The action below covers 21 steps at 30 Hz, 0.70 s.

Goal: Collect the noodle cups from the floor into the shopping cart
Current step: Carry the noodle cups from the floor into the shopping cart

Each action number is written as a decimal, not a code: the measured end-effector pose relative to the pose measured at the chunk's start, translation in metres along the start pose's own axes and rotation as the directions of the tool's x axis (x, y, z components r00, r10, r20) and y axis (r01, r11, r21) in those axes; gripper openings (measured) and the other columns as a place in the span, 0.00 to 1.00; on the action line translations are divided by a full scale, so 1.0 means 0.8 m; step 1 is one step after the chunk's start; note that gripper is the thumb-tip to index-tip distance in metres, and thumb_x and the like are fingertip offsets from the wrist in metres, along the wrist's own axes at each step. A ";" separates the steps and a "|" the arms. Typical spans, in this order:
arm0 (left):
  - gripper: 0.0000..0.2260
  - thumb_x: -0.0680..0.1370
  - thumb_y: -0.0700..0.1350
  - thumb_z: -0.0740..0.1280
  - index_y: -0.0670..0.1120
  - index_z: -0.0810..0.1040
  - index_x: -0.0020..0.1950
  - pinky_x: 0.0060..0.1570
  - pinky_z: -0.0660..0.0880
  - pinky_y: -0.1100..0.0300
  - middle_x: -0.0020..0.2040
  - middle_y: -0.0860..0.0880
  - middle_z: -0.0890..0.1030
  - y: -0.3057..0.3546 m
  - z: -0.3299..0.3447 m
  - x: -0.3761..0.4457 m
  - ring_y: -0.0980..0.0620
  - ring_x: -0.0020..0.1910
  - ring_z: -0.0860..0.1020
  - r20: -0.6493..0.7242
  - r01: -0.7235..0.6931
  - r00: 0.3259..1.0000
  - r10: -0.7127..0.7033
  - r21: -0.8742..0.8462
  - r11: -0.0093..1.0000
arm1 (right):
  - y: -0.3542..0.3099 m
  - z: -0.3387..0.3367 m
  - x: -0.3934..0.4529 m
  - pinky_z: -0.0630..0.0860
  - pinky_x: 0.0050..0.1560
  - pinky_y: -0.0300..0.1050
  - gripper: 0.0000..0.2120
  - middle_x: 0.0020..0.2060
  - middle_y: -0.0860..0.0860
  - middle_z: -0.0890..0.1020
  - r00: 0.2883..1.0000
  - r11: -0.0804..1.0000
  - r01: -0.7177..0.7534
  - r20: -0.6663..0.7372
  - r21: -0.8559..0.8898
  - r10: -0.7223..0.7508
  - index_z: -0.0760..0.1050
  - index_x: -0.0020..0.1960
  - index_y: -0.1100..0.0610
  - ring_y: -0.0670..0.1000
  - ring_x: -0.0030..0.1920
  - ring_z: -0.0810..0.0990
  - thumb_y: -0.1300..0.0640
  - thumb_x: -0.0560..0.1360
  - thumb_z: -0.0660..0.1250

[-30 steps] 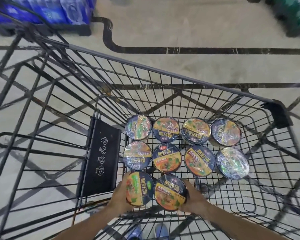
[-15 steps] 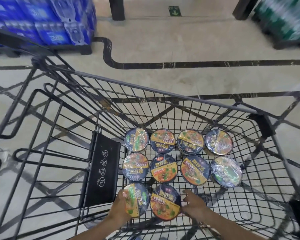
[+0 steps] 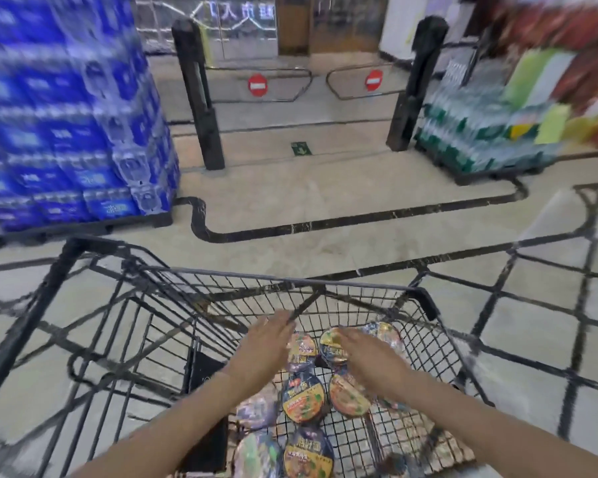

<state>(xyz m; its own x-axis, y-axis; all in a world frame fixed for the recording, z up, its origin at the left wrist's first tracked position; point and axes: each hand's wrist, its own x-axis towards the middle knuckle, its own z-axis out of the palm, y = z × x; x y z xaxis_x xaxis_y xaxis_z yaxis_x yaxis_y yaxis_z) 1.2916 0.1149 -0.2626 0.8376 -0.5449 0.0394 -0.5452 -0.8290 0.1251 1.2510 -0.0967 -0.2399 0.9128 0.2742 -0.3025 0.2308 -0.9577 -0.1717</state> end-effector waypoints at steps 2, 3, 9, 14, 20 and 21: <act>0.25 0.81 0.44 0.56 0.45 0.53 0.77 0.75 0.42 0.53 0.78 0.49 0.48 0.015 -0.046 0.020 0.49 0.77 0.50 -0.020 -0.083 0.996 0.086 0.118 0.990 | 0.001 -0.045 -0.020 0.56 0.74 0.48 0.31 0.76 0.53 0.56 0.994 0.998 0.007 -0.108 -0.062 -0.013 0.59 0.75 0.55 0.53 0.75 0.58 0.70 0.75 0.58; 0.25 0.81 0.44 0.57 0.44 0.53 0.77 0.74 0.43 0.53 0.78 0.48 0.48 0.023 -0.067 0.027 0.49 0.77 0.50 -0.040 -0.124 0.990 0.132 0.169 0.978 | 0.003 -0.065 -0.032 0.55 0.74 0.47 0.31 0.77 0.53 0.56 0.989 0.995 0.009 -0.145 -0.101 -0.023 0.58 0.76 0.55 0.53 0.75 0.58 0.70 0.75 0.57; 0.24 0.63 0.47 0.79 0.40 0.81 0.56 0.58 0.74 0.46 0.61 0.41 0.79 0.087 -0.140 0.055 0.44 0.61 0.78 -0.168 -0.447 0.823 0.542 0.397 0.802 | 0.033 -0.122 -0.127 0.55 0.73 0.46 0.26 0.76 0.54 0.57 0.938 0.977 -0.131 -0.340 -0.169 0.067 0.58 0.75 0.57 0.53 0.75 0.57 0.62 0.79 0.58; 0.25 0.69 0.49 0.75 0.39 0.78 0.61 0.62 0.71 0.44 0.64 0.40 0.77 0.180 -0.164 0.075 0.43 0.64 0.75 -0.215 -0.653 0.610 0.763 0.410 0.637 | 0.039 -0.125 -0.249 0.53 0.74 0.46 0.24 0.76 0.54 0.57 0.841 0.909 -0.394 -0.452 -0.137 0.297 0.59 0.75 0.58 0.53 0.76 0.56 0.59 0.80 0.59; 0.24 0.76 0.53 0.53 0.40 0.79 0.61 0.68 0.58 0.48 0.63 0.41 0.78 0.358 -0.166 0.057 0.45 0.64 0.76 -0.237 -0.835 0.316 0.919 0.390 0.388 | 0.033 -0.077 -0.456 0.72 0.63 0.50 0.22 0.65 0.58 0.75 0.622 0.708 -0.703 -0.533 -0.060 0.573 0.74 0.63 0.60 0.56 0.64 0.76 0.53 0.72 0.72; 0.25 0.76 0.53 0.53 0.40 0.79 0.60 0.68 0.61 0.48 0.63 0.41 0.78 0.398 -0.165 0.043 0.45 0.63 0.77 -0.238 -0.858 0.254 0.937 0.391 0.332 | 0.025 -0.064 -0.501 0.75 0.59 0.49 0.21 0.63 0.58 0.78 0.568 0.652 -0.758 -0.525 -0.032 0.634 0.76 0.61 0.59 0.56 0.61 0.78 0.52 0.71 0.72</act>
<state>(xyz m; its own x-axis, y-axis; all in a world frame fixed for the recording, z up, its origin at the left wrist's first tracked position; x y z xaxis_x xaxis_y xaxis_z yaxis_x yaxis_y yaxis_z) 1.1514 -0.1507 -0.0909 -0.2894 -0.8856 0.3633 -0.9141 0.1430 -0.3795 0.9072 -0.2300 -0.0741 0.8414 -0.4975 0.2111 -0.5306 -0.8347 0.1477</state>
